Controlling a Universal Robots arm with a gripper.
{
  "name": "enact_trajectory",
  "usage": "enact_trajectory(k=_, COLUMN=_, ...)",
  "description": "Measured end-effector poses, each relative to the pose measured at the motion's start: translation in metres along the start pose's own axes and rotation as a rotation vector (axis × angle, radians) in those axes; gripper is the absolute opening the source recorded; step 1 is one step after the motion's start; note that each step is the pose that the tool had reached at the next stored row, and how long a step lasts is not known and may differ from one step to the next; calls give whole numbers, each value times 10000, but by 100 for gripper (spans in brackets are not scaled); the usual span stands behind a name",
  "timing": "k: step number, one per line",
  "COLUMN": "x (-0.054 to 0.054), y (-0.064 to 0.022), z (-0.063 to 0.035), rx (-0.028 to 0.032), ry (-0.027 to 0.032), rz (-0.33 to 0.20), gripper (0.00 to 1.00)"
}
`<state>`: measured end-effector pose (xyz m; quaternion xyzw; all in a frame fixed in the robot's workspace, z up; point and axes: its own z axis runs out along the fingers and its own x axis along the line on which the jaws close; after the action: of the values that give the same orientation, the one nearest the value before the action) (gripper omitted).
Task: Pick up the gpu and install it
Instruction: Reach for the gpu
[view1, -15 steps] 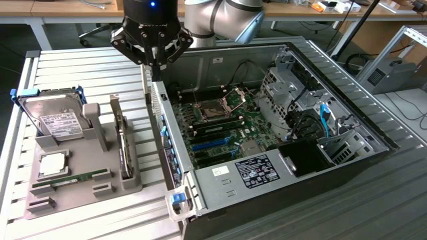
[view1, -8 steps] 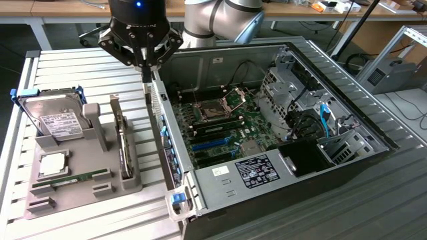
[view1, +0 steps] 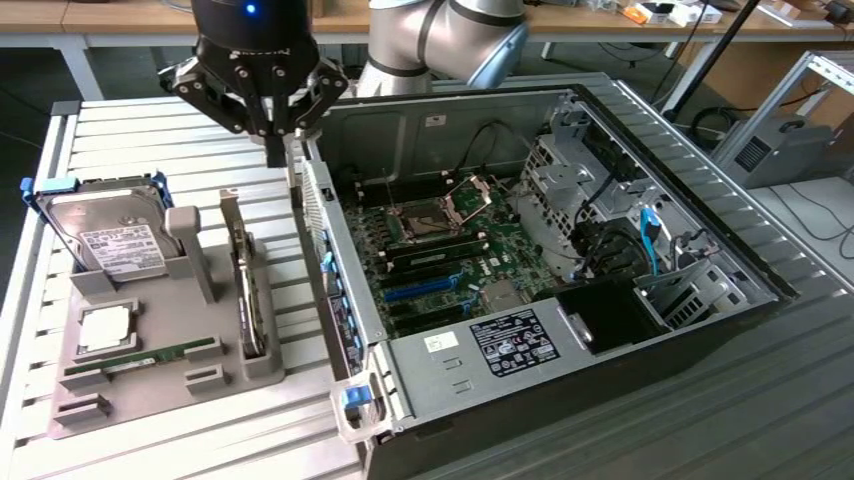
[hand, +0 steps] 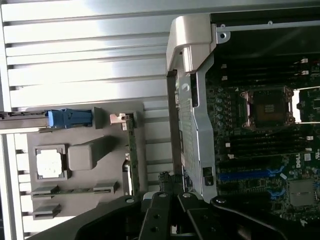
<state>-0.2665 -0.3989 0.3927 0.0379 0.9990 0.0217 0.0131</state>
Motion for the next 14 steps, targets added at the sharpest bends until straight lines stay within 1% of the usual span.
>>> enact_trajectory(k=6, x=126, y=-10, z=-1, rx=0, ry=0, rz=-2, gripper=11)
enact_trajectory(k=8, x=197, y=-15, z=-1, rx=0, ry=0, rz=-1, gripper=11)
enact_trajectory(k=14, x=332, y=-25, z=1, rx=0, ry=0, rz=0, gripper=11)
